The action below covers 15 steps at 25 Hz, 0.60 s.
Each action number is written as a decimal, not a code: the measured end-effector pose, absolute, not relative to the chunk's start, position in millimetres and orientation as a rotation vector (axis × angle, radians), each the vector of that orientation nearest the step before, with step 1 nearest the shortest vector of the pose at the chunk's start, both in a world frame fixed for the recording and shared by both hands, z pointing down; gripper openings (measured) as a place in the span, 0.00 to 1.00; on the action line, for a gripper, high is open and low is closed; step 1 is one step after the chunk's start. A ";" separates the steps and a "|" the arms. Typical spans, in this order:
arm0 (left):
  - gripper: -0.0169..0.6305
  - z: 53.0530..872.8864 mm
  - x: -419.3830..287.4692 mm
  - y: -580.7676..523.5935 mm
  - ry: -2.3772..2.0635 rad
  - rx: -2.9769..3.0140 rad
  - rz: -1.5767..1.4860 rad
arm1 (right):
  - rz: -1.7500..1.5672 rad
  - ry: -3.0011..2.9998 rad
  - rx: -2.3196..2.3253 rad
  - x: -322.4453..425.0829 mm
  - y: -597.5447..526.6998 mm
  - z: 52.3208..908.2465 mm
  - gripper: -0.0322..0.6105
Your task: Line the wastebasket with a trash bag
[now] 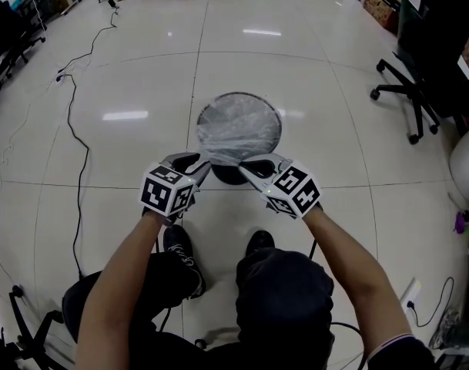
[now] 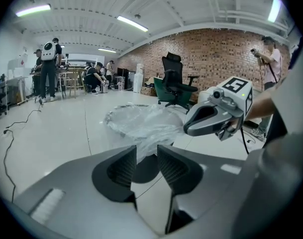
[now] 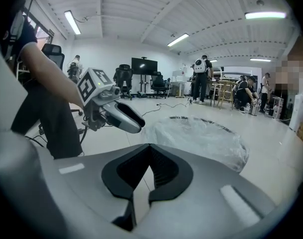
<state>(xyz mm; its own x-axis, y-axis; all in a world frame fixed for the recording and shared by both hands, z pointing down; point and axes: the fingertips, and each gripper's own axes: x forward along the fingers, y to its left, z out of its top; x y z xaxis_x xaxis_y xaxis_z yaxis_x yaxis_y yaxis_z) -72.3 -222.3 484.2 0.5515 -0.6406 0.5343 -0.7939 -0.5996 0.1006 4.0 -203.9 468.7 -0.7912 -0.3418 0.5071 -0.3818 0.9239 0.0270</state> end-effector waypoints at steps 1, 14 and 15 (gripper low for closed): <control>0.23 484.1 -73.0 -222.3 -1.183 2.456 0.647 | 0.111 -2.555 0.506 5.7 -200.5 471.0 0.05; 0.23 501.4 -73.0 -220.3 -1.178 2.412 0.702 | 0.269 -2.481 0.534 37.9 -195.9 530.6 0.05; 0.23 504.4 -72.2 -219.9 -1.172 2.407 0.709 | 0.283 -2.475 0.540 40.1 -196.7 535.6 0.05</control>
<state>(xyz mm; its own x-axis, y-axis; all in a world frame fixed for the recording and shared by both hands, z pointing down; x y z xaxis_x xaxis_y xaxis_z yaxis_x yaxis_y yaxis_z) -72.2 -219.9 504.4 0.5276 -0.6173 0.5836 -0.8034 -0.5859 0.1065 40.1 -196.7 535.6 -0.7475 -0.3143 0.5852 -0.4381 0.8955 -0.0787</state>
